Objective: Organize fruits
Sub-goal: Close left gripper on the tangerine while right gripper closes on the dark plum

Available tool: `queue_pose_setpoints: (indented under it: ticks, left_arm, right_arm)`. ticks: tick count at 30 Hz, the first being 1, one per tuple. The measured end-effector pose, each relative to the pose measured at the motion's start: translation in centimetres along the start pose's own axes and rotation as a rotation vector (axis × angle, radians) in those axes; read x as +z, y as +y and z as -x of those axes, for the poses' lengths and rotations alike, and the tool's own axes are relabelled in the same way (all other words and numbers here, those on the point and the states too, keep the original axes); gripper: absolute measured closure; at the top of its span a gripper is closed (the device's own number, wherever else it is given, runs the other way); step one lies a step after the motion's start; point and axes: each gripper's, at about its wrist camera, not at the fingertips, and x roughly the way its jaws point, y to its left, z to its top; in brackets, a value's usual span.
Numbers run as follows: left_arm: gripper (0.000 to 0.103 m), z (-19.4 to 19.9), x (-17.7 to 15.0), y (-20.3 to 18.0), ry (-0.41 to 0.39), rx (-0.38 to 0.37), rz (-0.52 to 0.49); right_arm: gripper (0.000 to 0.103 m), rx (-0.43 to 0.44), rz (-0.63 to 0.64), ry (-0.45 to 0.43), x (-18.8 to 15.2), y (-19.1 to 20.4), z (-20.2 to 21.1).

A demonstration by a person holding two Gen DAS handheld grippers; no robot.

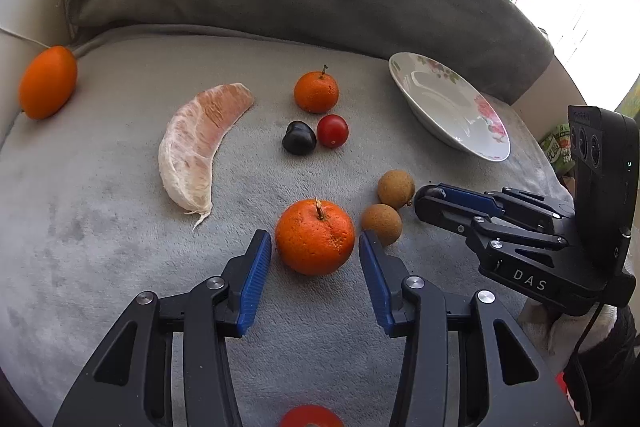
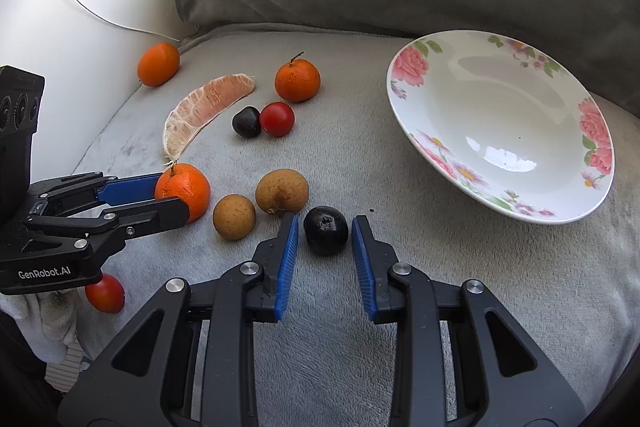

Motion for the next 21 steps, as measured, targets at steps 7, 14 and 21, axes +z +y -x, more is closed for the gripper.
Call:
queue_pose_setpoints:
  ticks: [7, 14, 21]
  left_arm:
    - [0.062, -0.4, 0.0, 0.5, 0.002, -0.013, 0.012]
    - [0.064, 0.0, -0.3, 0.5, -0.016, -0.005, 0.003]
    - [0.064, 1.1, 0.3, 0.8, -0.056, 0.002, 0.01]
  right_arm:
    - [0.079, -0.005, 0.004, 0.002, -0.1, 0.3, -0.3]
    - [0.08, -0.006, 0.004, -0.002, -0.2, 0.2, -0.1]
    - [0.08, -0.004, -0.017, -0.038, -0.2, -0.4, 1.1]
